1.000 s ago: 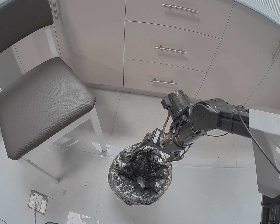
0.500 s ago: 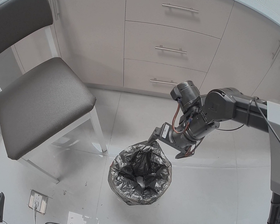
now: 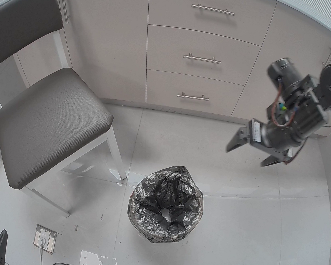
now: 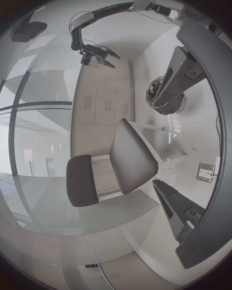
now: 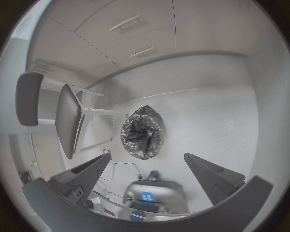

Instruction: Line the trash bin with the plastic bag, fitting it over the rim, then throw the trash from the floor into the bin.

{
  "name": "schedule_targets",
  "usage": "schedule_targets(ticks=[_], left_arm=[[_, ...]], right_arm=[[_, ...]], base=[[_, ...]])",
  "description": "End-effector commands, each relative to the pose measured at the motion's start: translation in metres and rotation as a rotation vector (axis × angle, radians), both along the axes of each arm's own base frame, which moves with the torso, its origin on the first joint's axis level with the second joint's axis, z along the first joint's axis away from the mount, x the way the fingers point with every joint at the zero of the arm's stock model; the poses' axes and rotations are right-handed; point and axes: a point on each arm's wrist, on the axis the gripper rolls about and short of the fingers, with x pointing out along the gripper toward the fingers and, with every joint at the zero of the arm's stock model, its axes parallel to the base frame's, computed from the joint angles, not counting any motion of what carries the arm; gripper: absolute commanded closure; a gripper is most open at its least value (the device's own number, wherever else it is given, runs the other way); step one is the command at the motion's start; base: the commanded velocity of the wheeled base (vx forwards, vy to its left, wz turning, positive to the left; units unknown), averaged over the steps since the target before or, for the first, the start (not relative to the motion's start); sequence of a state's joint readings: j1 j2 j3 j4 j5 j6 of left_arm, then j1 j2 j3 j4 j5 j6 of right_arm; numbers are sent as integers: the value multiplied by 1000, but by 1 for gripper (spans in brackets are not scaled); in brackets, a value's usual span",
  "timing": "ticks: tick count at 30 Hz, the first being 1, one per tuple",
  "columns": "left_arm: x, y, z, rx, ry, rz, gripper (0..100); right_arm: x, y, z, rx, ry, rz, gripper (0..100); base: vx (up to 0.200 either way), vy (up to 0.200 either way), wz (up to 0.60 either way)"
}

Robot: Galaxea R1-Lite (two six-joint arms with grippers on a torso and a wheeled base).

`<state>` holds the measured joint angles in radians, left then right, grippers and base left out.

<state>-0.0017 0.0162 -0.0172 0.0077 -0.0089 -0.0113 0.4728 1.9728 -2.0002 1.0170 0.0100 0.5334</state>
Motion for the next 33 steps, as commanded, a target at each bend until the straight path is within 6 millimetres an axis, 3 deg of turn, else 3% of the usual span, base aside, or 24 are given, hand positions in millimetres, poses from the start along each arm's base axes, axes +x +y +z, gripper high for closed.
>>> schedule_targets(ticks=[1, 3, 4, 6, 7, 9, 13, 15, 16, 18, 19, 20, 21, 24, 26, 28, 29, 33], left_arm=[[0, 0, -5, 14, 1, -2, 0], [0, 0, -5, 14, 1, 0, 0], [0, 0, -5, 14, 1, -2, 0], [0, 0, -5, 14, 1, -2, 0], [0, 0, -5, 14, -1, -2, 0], [0, 0, -5, 14, 1, 0, 0], [0, 0, -5, 14, 1, -2, 0], [0, 0, -5, 14, 1, -2, 0], [0, 0, -5, 14, -1, 0, 0], [0, 0, -5, 14, 1, 0, 0], [0, 0, -5, 14, 1, 0, 0], [0, 0, -5, 14, 1, -2, 0], [0, 0, -5, 14, 1, 0, 0], [0, 0, -5, 14, 1, -2, 0], [0, 0, -5, 14, 1, -2, 0], [0, 0, -5, 14, 1, 0, 0], [0, 0, -5, 14, 1, -2, 0], [0, 0, -5, 14, 1, -2, 0]], right_arm=[[-65, -88, 71, -155, -184, -81, 0], [-66, -90, 72, -162, -186, -85, 0], [-105, -129, 96, -283, -270, -138, 0], [-136, -147, 110, -322, -318, -183, 0], [-141, -149, 111, -326, -323, -187, 0], [-205, -156, 125, -349, -381, -174, 0], [-298, -160, 122, -439, -428, -46, 0], [-345, -161, 115, -447, -479, 4, 0], [-358, -161, 114, -440, -514, 0, 0], [-409, -164, 105, -423, -669, -33, 0], [-409, -164, 105, -423, -669, -33, 0], [-457, -170, 89, -409, -803, -43, 0], [-485, -175, 76, -400, -888, -50, 0], [-548, -182, 39, -396, -1109, -133, 0], [-573, -182, 22, -394, -1218, -183, 0], [-616, -180, -4, -380, -1468, -293, 0], [-620, -180, -6, -377, -1500, -306, 0], [-598, -169, -39, -413, -1506, -392, 0]], base=[[0, 0, 0], [0, 0, 0], [0, 0, 0], [0, 0, 0], [0, 0, 0], [0, 0, 0], [0, 0, 0], [0, 0, 0], [0, 0, 0], [0, 0, 0], [0, 0, 0], [0, 0, 0], [0, 0, 0], [0, 0, 0], [0, 0, 0], [0, 0, 0], [0, 0, 0], [0, 0, 0]])
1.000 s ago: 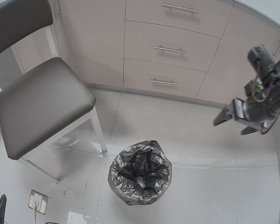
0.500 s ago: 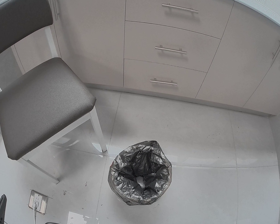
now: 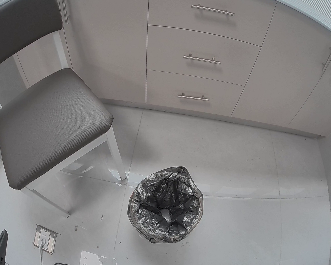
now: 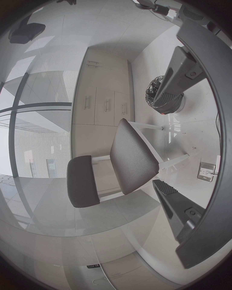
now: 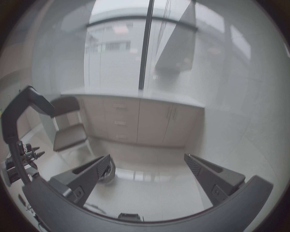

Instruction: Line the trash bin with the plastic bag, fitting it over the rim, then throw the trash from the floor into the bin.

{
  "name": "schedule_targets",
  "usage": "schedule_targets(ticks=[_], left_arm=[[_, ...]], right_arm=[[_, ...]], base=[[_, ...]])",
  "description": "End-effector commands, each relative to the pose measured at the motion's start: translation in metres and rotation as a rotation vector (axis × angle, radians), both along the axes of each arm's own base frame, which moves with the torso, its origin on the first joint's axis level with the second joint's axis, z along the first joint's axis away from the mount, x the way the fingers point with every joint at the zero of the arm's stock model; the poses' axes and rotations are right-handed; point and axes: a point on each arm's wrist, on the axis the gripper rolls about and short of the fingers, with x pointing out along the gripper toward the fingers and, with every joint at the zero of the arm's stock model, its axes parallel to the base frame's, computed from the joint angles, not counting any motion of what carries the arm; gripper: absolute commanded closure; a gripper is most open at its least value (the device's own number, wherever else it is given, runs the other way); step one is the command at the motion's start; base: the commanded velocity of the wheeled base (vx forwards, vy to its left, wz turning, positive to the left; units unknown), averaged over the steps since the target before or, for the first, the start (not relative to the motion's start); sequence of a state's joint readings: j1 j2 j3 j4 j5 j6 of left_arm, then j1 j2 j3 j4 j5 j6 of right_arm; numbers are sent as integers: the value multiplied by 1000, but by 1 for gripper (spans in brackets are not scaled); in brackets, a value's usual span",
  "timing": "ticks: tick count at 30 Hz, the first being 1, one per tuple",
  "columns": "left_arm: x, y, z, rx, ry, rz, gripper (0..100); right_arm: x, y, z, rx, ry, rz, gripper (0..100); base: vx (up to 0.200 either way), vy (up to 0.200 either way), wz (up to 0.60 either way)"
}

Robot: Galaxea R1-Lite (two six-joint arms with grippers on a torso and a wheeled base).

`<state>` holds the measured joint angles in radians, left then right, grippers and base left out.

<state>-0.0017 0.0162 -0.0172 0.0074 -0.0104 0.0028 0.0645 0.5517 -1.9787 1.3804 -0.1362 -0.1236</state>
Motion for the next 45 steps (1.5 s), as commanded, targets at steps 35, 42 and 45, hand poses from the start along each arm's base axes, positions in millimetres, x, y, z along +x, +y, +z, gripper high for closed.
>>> schedule_targets(ticks=[35, 42, 45], left_arm=[[0, 0, -5, 0, 0, 0, 0], [0, 0, -5, 0, 0, 0, 0], [0, 0, -5, 0, 0, 0, 0]], right_arm=[[179, 16, -270, 111, 40, 64, 0], [179, 16, -270, 114, 40, 64, 0], [179, 16, -270, 118, 40, 64, 0]], base=[[0, 0, 0], [0, 0, 0], [0, 0, 0]])
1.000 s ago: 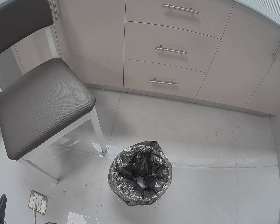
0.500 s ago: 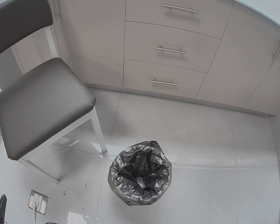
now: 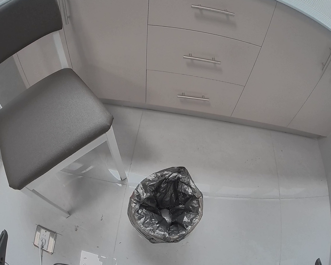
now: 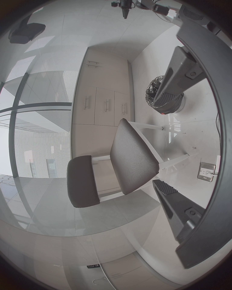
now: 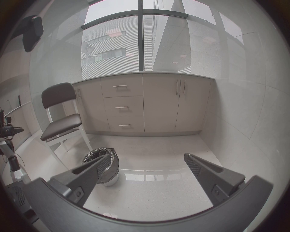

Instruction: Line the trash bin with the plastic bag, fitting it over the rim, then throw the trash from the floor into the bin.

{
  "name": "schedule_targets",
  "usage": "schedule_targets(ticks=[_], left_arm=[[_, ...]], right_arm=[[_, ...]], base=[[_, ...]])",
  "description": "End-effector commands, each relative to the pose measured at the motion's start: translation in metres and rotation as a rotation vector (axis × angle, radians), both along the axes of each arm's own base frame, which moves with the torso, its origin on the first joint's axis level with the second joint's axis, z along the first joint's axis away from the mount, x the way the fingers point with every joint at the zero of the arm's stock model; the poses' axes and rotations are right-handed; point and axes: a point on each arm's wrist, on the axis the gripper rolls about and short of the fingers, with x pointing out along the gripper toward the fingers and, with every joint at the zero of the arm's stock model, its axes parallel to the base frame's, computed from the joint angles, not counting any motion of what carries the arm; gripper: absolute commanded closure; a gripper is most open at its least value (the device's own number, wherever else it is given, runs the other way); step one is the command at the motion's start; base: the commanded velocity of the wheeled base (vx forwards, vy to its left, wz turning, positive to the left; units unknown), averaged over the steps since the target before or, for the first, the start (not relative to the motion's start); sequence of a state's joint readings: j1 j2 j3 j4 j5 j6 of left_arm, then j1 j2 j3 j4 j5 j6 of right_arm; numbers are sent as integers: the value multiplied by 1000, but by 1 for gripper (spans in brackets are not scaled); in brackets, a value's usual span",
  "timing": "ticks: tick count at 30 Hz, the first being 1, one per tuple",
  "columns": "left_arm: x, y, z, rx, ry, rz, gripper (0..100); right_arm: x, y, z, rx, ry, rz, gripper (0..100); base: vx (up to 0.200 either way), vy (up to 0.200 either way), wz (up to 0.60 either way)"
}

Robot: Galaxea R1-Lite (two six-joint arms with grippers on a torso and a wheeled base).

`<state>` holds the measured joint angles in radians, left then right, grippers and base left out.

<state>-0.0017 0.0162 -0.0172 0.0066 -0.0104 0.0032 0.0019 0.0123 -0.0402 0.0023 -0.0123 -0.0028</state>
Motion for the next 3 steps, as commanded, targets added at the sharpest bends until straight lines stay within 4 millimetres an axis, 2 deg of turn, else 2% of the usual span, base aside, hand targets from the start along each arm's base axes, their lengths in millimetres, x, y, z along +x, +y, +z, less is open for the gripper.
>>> schedule_targets(ticks=[1, 3], left_arm=[[0, 0, -5, 0, 1, 0, 0], [0, 0, -5, 0, 1, 0, 0]], right_arm=[[2, 0, -10, 1, 24, 0, 0], [2, 0, -10, 3, 24, 0, 0]], base=[[0, 0, 0], [0, 0, 0]])
